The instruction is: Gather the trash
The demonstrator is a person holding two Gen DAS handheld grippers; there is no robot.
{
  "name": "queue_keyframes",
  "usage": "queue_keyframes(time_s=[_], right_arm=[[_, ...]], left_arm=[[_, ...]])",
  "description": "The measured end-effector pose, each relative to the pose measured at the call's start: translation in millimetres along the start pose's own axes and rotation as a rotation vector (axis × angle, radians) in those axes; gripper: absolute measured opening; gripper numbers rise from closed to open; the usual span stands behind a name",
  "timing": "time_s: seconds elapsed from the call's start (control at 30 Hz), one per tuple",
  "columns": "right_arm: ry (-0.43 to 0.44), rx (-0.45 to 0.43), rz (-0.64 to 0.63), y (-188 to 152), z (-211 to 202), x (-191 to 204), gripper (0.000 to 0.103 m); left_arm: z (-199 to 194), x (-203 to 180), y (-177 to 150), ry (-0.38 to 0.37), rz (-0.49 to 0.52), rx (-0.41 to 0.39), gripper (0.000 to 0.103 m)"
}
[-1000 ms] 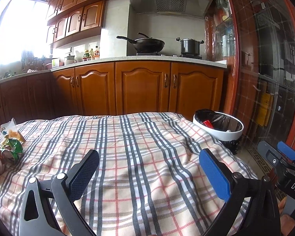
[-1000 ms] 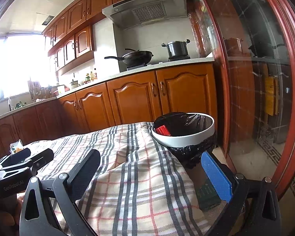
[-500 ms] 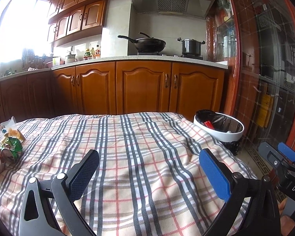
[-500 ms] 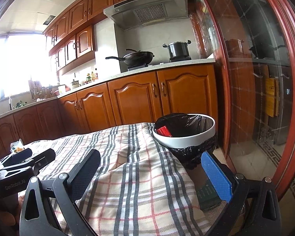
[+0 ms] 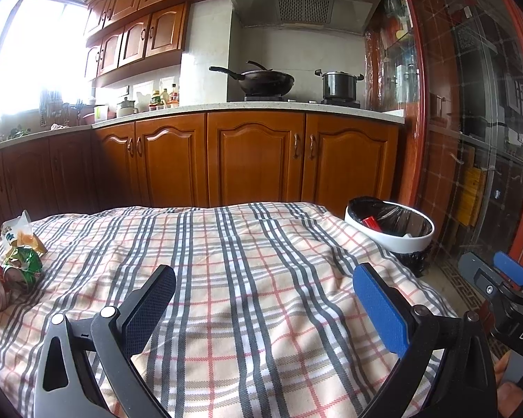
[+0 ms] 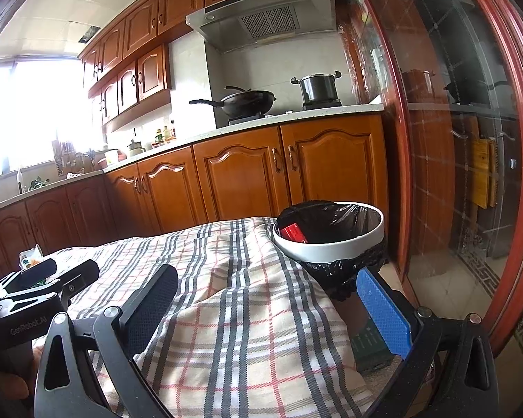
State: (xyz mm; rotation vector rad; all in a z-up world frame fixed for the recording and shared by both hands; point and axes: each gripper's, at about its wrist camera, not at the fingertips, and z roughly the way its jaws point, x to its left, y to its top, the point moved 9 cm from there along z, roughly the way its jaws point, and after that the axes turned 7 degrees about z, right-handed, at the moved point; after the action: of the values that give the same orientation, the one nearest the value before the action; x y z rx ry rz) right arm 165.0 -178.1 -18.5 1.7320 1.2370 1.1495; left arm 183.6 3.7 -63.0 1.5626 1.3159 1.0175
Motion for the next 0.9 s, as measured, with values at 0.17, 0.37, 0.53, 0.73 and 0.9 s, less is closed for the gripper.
queue_keyframes(time_s=[0.17, 0.37, 0.53, 0.73, 0.9], right_arm=[[0.004, 0.004, 0.002, -0.6, 1.3, -0.2, 0.103], [0.005, 0.007, 0.004, -1.3, 2.0, 0.6, 0.103], [0.008, 0.011, 0.005, -1.3, 2.4, 0.7, 0.103], [0.012, 0.014, 0.001, -1.0, 3.0, 0.7, 0.103], [0.015, 0.014, 0.003, -0.4, 3.4, -0.1, 0.103]], left_arm=[[0.7, -0.7, -0.3, -0.003, 0.004, 0.001, 0.102], [0.1, -0.9, -0.6, -0.004, 0.002, -0.001, 0.102], [0.7, -0.8, -0.8, -0.006, 0.004, 0.0, 0.102], [1.1, -0.6, -1.3, -0.008, 0.006, 0.0, 0.102], [0.9, -0.9, -1.3, -0.008, 0.005, 0.001, 0.102]])
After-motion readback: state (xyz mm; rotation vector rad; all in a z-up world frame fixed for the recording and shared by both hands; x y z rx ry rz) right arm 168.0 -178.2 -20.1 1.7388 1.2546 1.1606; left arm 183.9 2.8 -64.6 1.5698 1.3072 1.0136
